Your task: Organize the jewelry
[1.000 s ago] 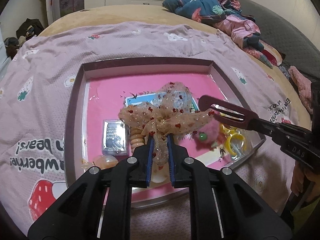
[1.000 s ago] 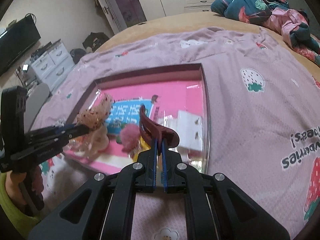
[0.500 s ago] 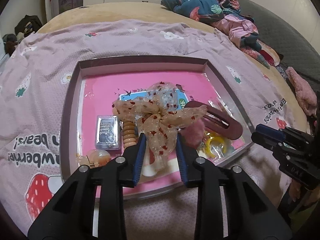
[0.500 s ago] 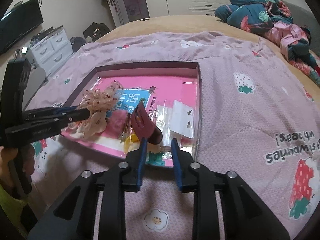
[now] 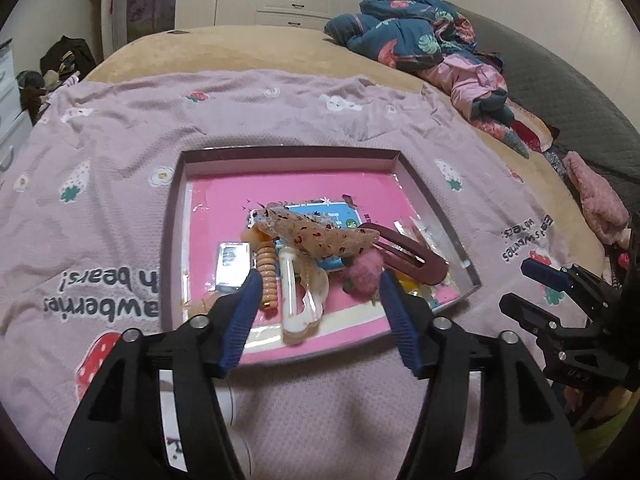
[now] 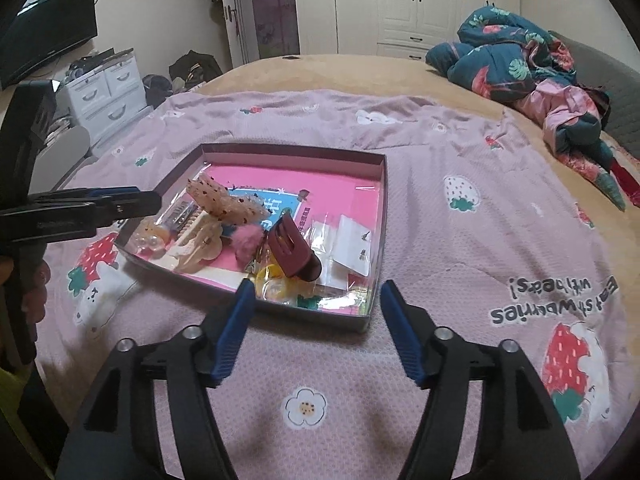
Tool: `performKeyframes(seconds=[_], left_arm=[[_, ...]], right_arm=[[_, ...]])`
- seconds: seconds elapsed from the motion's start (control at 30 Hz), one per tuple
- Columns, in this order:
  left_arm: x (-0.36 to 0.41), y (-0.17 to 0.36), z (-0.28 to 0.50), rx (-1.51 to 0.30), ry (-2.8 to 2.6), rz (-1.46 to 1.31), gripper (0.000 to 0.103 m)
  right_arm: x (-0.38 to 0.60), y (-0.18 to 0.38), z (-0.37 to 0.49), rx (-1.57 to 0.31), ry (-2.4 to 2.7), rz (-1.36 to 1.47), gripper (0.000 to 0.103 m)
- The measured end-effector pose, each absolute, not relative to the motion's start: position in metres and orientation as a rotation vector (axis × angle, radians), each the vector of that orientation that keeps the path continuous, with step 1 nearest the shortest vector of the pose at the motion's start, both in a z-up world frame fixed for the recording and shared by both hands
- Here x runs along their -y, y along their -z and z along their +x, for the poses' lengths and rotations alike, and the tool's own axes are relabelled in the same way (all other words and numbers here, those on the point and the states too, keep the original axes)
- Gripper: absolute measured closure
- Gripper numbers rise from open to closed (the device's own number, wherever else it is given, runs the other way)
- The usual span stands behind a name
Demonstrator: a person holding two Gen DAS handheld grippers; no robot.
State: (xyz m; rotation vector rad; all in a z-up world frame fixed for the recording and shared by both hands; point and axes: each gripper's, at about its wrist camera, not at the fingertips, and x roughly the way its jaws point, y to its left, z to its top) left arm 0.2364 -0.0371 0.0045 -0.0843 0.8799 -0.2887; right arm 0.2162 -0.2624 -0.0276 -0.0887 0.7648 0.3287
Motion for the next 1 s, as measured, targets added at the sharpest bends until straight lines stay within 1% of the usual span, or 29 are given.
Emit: performKeyframes(seconds=[0.07,0.1,0.17,0.2,0.27,0.33,0.4,0.47,0.7,1.0], left_arm=[[0.034,-0.010,0.229,-0.871,0.281,-0.085,0.040],[0.032,-0.013,0.226,-0.866,0.279,-0.089,0.038],[0.027,-0.019,0.218,-0.854,0.270,-0.096,0.029],[0.025,-0.022,0.215,-0.845,0.267,-0.098,0.027],[0.020,-0.028,0.206,-0.824,0.257,-0.106,0.016],[0.014,-0.034,0.197,-0.804,0.243,-0.112,0.011],[0.010,-0.038,0.191,-0.794,0.238,-0.116,0.010],[0.006,-0.043,0.183,-0.782,0.228,-0.117,0.009],[-0.005,-0.048,0.155,-0.755,0.199,-0.128,0.009],[-0.010,-0.033,0.120,-0.744,0.167,-0.124,0.009]], right_arm=[[0.262,0.025,0.211,-0.757,-0.326,-0.089,0.029],[0.262,0.022,0.208,-0.751,-0.321,-0.092,0.026],[0.262,0.018,0.204,-0.742,-0.321,-0.093,0.023],[0.261,0.016,0.201,-0.735,-0.321,-0.093,0.021],[0.260,0.011,0.197,-0.719,-0.322,-0.091,0.016],[0.258,0.005,0.191,-0.701,-0.321,-0.092,0.012],[0.257,0.001,0.187,-0.687,-0.323,-0.090,0.008],[0.254,-0.004,0.182,-0.672,-0.326,-0.092,0.007],[0.250,-0.016,0.162,-0.630,-0.328,-0.080,0.004],[0.258,-0.022,0.139,-0.588,-0.315,-0.022,0.004]])
